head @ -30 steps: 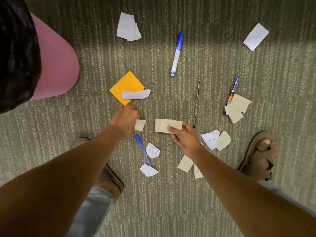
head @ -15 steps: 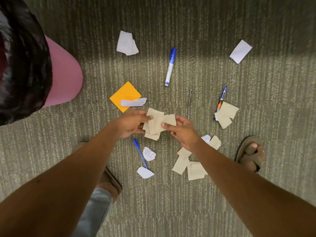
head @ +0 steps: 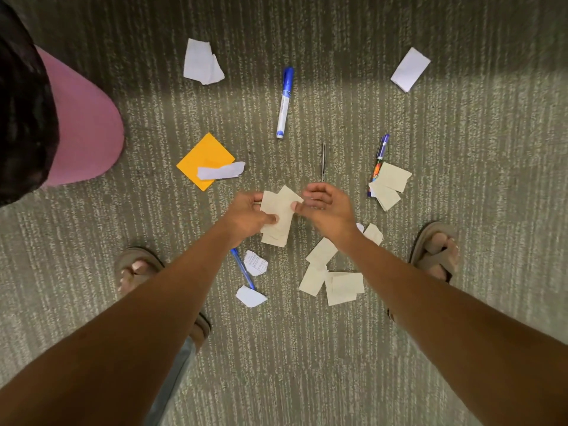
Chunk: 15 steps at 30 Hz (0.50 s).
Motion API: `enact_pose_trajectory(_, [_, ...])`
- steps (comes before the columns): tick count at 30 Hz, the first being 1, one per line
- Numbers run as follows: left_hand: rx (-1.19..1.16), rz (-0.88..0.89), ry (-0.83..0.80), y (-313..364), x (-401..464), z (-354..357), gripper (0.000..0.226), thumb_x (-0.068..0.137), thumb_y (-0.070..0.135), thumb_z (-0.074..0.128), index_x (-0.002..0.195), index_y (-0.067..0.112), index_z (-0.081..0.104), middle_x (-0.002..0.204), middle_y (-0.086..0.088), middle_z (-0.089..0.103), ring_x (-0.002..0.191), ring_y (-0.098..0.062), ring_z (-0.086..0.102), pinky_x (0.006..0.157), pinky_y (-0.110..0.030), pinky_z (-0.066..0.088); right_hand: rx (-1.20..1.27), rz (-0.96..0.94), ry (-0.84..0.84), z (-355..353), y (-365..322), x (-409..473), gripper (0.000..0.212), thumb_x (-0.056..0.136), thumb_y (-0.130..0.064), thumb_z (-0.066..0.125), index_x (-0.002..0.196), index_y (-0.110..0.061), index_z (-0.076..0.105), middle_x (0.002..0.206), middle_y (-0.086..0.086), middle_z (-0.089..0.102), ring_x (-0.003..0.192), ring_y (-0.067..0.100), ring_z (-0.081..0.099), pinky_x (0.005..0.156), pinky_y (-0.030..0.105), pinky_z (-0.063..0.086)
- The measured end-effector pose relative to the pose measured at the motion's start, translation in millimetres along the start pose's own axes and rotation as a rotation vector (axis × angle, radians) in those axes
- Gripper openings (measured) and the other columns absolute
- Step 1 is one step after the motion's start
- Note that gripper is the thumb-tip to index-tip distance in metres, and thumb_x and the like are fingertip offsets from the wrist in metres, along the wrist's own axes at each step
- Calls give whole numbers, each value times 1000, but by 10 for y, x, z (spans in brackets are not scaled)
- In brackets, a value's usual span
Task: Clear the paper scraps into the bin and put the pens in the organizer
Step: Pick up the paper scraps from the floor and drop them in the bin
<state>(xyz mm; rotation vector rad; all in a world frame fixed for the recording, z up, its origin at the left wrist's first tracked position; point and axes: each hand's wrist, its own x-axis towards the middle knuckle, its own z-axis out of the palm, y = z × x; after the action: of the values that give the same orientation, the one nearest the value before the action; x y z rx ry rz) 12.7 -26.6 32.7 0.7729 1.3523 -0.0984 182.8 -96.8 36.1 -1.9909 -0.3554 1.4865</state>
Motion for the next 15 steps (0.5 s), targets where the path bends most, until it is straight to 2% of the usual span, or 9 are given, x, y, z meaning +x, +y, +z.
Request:
enact_pose_trajectory(2, [45,-16,39,-56,6,-23,49,75,-10,72,120,4,61,112,-17,69,92,-24,67,81,-38,56,-43,10,61,-131,56,9,39,70,-7,86,103,-10,65,100,3,70,79,10,66,79,21,56])
enact_pose_trajectory(3, [80,-29,55,-89,18,-34,50,75,-10,71,122,2,59,115,-18,68,98,-26,66,87,-43,54,-143,-19,89,-223,112,6,33,73,-5,83,101,-10,66,99,3,69,76,9,65,77,23,56])
enact_pose_trajectory(5, [151,-52,63,-164,46,-56,50,76,-10,71,123,0,58,119,-20,66,106,-30,64,93,-49,52,-503,-157,95,-421,243,-22,25,78,-2,76,99,-12,68,101,3,70,74,12,65,77,29,58])
enact_pose_trajectory(7, [212,-67,55,-242,48,-63,48,77,-9,71,123,0,59,119,-19,66,104,-29,65,90,-45,53,-906,-323,42,-582,370,-81,27,81,-1,69,103,-18,69,107,1,69,76,17,66,70,31,57])
enact_pose_trajectory(9, [239,-70,50,-318,25,-57,47,77,-9,70,122,1,60,117,-18,67,99,-26,65,84,-40,53,-1142,-423,-49,-662,493,-149,35,82,0,66,110,-22,68,113,0,64,80,22,67,64,31,55])
enact_pose_trajectory(15, [251,-82,49,-546,-45,-62,44,78,-10,68,121,-3,59,116,-19,66,100,-27,63,85,-39,51,-1401,-449,-228,-499,818,-286,56,82,2,64,130,-25,57,135,8,43,103,29,60,62,39,53])
